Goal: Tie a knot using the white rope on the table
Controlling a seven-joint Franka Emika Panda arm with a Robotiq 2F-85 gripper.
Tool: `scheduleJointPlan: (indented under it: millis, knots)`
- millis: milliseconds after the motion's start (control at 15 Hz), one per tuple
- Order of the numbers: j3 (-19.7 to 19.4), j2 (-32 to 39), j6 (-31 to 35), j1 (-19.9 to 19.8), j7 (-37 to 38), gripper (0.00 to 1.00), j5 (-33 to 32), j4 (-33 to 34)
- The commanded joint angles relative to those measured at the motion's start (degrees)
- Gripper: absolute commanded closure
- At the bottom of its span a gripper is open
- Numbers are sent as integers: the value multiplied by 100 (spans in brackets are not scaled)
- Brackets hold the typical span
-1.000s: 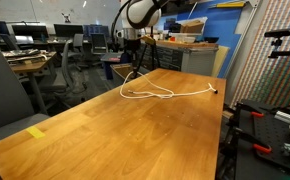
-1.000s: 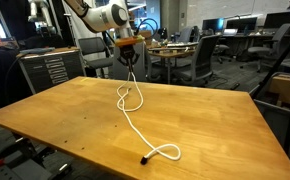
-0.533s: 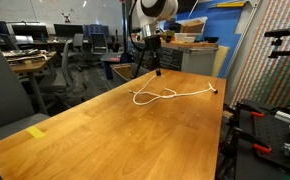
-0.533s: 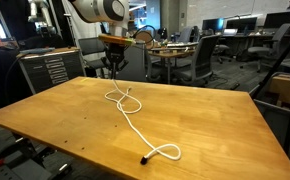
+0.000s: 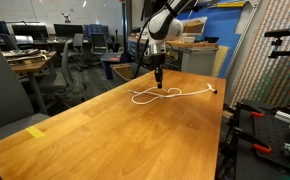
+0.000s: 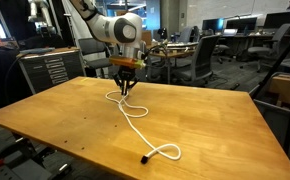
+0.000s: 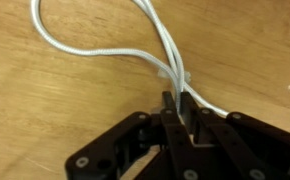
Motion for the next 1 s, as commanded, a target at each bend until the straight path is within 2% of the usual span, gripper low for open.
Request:
scheduleJointPlan:
  millis: [0,200,467,667,800,933]
  knots:
    - [3,308,618,195,122,53,-290,221]
    - [21,285,907,369,154,29,-571,202]
    - [-275,-208,483,908,773,1,-1436,88]
    - [-328,-499,181,1114,1056,0,-1869,171]
    - [-185,-403,94,1033,910,0,-1716,444]
    - [-87,-79,318,944,801,0,-1533,784]
